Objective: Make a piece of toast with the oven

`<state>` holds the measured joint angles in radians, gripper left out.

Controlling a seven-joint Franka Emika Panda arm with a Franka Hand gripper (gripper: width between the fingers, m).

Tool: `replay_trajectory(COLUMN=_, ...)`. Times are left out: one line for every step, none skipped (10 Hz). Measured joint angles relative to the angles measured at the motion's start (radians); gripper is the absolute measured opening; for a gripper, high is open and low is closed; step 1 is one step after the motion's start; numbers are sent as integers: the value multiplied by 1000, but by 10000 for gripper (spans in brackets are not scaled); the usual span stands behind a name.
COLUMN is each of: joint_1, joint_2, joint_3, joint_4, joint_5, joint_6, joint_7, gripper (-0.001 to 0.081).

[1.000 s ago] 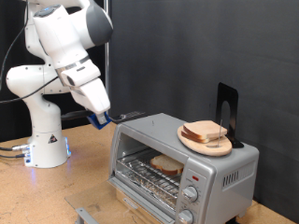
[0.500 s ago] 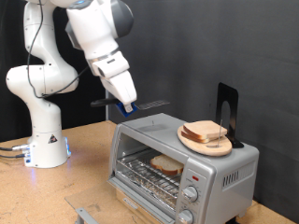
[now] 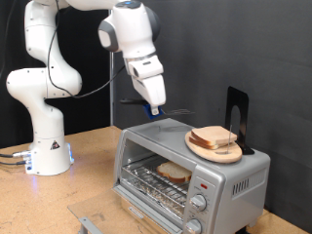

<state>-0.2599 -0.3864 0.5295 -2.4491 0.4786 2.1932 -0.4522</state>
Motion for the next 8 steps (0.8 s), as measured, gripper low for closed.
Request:
replay_trajectory(joint_1=2, joint_2=5, joint_3=41, joint_4=0, joint_5=-15, joint_6=17, joint_7=35, gripper=400)
replay_trajectory(joint_1=0, joint_2=15, joint_3=78, joint_4=-4, joint_5=-34, joint_6=36, joint_7=80, gripper=400)
replay_trajectory(joint_1=-4, joint_2=31, joint_3=106, joint_4=-12, joint_5=-53, joint_6=58, joint_7=116, gripper=400)
replay_trajectory(joint_1=-8, joint_2=47, joint_3=125, joint_4=-20, joint_5=-62, joint_6=79, joint_7=139, gripper=400)
replay_trajectory(joint_1=-9, joint_2=63, joint_3=136, joint_4=-26, joint_5=-65, joint_6=100, joint_7=149, gripper=400)
replay_trajectory(joint_1=-12, joint_2=76, joint_3=142, joint_4=-29, joint_5=-65, joint_6=114, joint_7=152, gripper=479)
replay_trajectory(joint_1=-12, joint_2=83, joint_3=144, joint_4=-33, joint_5=-65, joint_6=126, joint_7=152, gripper=479)
replay_trajectory(joint_1=-12, joint_2=87, joint_3=144, joint_4=-35, joint_5=-64, joint_6=136, joint_7=152, gripper=663)
